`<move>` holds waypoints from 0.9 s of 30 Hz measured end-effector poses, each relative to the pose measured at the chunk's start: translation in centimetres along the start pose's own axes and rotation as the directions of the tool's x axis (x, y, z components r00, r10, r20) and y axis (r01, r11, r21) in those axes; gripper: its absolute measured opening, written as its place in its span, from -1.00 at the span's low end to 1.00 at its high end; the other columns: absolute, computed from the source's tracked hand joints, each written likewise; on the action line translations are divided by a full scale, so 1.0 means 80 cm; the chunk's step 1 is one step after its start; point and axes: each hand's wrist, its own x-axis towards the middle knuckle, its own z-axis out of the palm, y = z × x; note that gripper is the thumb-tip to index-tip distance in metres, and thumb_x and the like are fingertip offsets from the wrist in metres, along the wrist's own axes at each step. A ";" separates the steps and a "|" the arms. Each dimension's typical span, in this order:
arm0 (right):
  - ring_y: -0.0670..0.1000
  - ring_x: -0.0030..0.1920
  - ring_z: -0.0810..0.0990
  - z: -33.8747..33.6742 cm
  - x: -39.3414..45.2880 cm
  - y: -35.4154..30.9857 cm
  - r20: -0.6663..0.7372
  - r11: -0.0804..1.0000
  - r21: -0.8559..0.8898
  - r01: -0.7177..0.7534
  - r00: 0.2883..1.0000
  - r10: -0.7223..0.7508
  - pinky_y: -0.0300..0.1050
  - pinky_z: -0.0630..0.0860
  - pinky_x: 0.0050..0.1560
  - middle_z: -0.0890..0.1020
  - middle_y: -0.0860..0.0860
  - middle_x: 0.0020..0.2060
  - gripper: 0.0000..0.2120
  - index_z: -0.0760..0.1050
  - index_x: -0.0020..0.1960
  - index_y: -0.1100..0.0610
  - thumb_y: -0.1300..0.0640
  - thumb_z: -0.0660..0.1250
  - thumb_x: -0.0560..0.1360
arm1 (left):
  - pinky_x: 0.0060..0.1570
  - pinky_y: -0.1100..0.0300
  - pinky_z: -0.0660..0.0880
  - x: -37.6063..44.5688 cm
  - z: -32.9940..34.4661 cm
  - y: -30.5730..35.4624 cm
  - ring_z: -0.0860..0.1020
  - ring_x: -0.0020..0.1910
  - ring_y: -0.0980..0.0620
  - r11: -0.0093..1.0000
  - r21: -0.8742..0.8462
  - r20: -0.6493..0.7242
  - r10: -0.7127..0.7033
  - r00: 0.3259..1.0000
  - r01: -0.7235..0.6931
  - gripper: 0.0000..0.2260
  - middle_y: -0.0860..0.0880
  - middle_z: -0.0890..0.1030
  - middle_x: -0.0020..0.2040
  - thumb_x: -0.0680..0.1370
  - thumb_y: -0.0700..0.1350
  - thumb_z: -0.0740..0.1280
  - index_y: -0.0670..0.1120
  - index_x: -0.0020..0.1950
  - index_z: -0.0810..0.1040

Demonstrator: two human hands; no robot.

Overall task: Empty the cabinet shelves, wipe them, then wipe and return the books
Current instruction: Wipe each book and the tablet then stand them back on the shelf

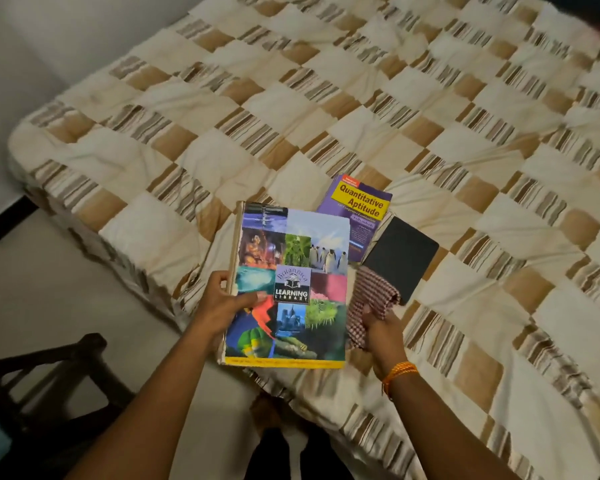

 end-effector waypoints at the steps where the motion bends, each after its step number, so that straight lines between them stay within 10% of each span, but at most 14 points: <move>1: 0.16 0.14 0.65 0.002 -0.012 -0.014 0.074 1.000 0.009 -0.004 0.997 0.004 0.26 0.53 0.26 0.70 0.09 0.11 -0.88 0.62 0.07 0.04 0.13 0.30 0.63 | -0.20 0.00 0.65 -0.018 -0.002 0.010 0.71 -0.16 -0.14 0.999 -0.045 -0.012 0.017 1.000 -0.018 -0.36 -0.22 0.70 0.04 0.28 -0.26 0.66 -0.23 0.26 0.43; 8: 0.09 0.21 0.64 0.005 -0.104 -0.120 0.317 0.977 0.171 0.131 0.931 -0.180 0.13 0.54 0.29 0.70 0.02 0.14 -0.55 0.62 0.24 0.08 -0.22 0.39 0.52 | -0.20 0.00 0.64 -0.146 -0.016 0.083 0.72 -0.10 -0.21 0.940 -0.321 -0.126 0.078 0.989 -0.115 -0.37 -0.25 0.71 0.04 0.23 -0.24 0.65 -0.28 0.23 0.50; 12: 0.09 0.14 0.68 -0.002 -0.161 -0.154 0.450 0.951 0.169 0.260 0.838 -0.309 0.10 0.60 0.20 0.71 0.03 0.11 -0.69 0.59 0.26 0.10 0.13 0.45 0.52 | -0.24 0.05 0.65 -0.220 -0.032 0.111 0.72 -0.18 -0.11 0.915 -0.344 -0.251 0.126 0.960 -0.210 -0.66 -0.22 0.72 0.00 0.37 -0.36 0.56 -0.18 0.06 0.56; 19: 0.23 0.13 0.67 0.007 -0.217 -0.177 0.612 0.911 0.265 0.315 0.675 -0.411 0.08 0.64 0.05 0.68 0.20 0.13 -0.64 0.57 0.26 0.23 0.22 0.47 0.49 | -0.04 -0.07 0.65 -0.329 -0.056 0.106 0.70 -0.05 -0.19 0.811 -0.487 -0.352 0.157 0.923 -0.324 -0.42 -0.23 0.69 0.11 0.29 -0.28 0.61 -0.17 0.25 0.50; 27: 0.28 0.10 0.67 0.058 -0.285 -0.212 0.784 0.902 0.279 0.329 0.464 -0.412 0.23 0.62 0.11 0.69 0.22 0.09 -0.26 0.63 0.17 0.19 -0.18 0.69 0.12 | 0.17 -0.21 0.58 -0.425 -0.095 0.080 0.62 0.19 -0.30 0.648 -0.579 -0.443 0.260 0.858 -0.495 -0.34 -0.21 0.64 0.26 0.32 -0.28 0.53 -0.02 0.39 0.44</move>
